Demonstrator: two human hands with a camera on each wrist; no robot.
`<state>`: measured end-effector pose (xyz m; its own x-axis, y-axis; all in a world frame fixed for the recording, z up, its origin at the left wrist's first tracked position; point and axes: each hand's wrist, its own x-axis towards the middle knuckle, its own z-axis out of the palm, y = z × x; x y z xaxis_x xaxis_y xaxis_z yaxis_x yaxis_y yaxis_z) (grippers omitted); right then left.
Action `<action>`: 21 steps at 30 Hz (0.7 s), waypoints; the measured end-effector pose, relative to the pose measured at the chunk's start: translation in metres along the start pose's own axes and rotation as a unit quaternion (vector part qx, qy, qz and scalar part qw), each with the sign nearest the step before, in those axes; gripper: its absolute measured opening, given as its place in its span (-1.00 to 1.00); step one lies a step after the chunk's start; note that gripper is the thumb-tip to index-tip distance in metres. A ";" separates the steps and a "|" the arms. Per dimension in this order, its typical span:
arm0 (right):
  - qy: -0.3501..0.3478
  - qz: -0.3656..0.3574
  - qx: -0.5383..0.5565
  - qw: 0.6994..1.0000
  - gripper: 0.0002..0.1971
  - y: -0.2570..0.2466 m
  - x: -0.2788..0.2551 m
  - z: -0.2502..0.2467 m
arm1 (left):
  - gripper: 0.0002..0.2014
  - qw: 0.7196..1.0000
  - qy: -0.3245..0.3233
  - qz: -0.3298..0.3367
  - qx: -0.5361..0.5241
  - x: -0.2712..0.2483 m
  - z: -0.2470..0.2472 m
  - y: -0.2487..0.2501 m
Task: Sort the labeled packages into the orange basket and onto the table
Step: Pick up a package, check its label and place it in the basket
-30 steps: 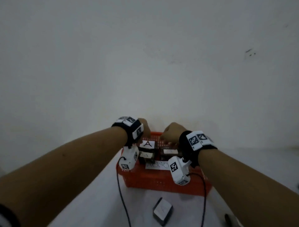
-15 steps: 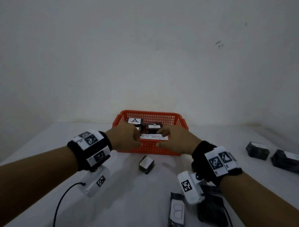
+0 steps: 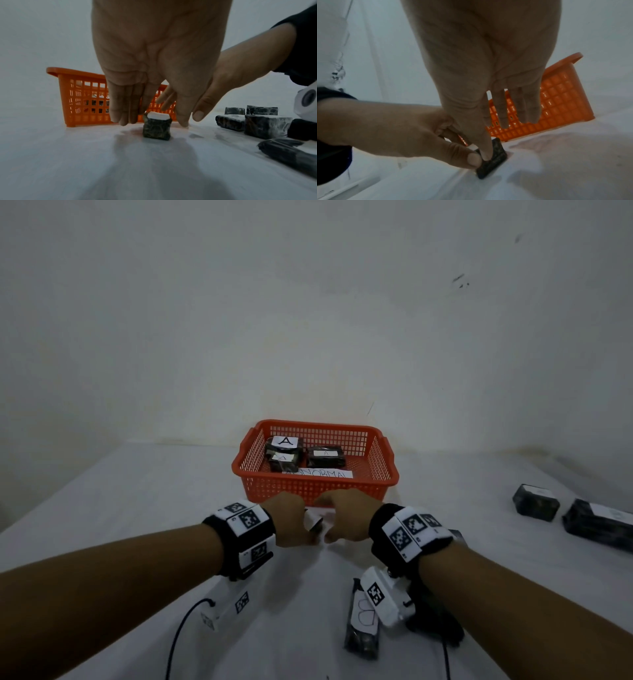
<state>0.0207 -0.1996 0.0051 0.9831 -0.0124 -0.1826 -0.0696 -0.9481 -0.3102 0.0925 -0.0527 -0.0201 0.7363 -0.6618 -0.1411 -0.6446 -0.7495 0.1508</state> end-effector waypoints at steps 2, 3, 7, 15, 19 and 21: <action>-0.004 -0.006 -0.011 1.000 -0.30 -0.001 0.008 0.004 | -0.58 1.000 0.002 0.002 0.000 0.003 0.002 0.007; -0.002 -0.010 -0.013 1.000 -0.33 -0.001 0.009 0.006 | -0.63 1.000 0.010 0.004 -0.004 0.004 0.003 0.009; 0.038 -0.018 0.034 0.999 -0.47 0.003 0.011 0.012 | -0.73 0.999 0.028 0.008 -0.046 0.006 0.002 0.011; 0.110 -0.064 0.193 0.973 -0.60 0.033 -0.014 0.002 | -0.73 0.978 0.086 0.036 -0.186 -0.009 -0.012 0.017; 0.150 -0.042 0.267 0.951 -0.65 0.051 -0.036 -0.002 | -0.70 0.942 0.109 0.047 -0.313 -0.018 -0.018 0.027; 0.163 -0.029 0.321 0.933 -0.64 0.061 -0.047 -0.003 | -0.71 0.922 0.105 0.056 -0.369 -0.021 -0.018 0.034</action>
<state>-0.0297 -0.2576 -0.0027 0.9804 -0.1616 0.1127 0.0015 -0.5661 -0.8243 0.0593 -0.0640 0.0055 0.7467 -0.6582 0.0960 -0.4607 -0.4077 0.7884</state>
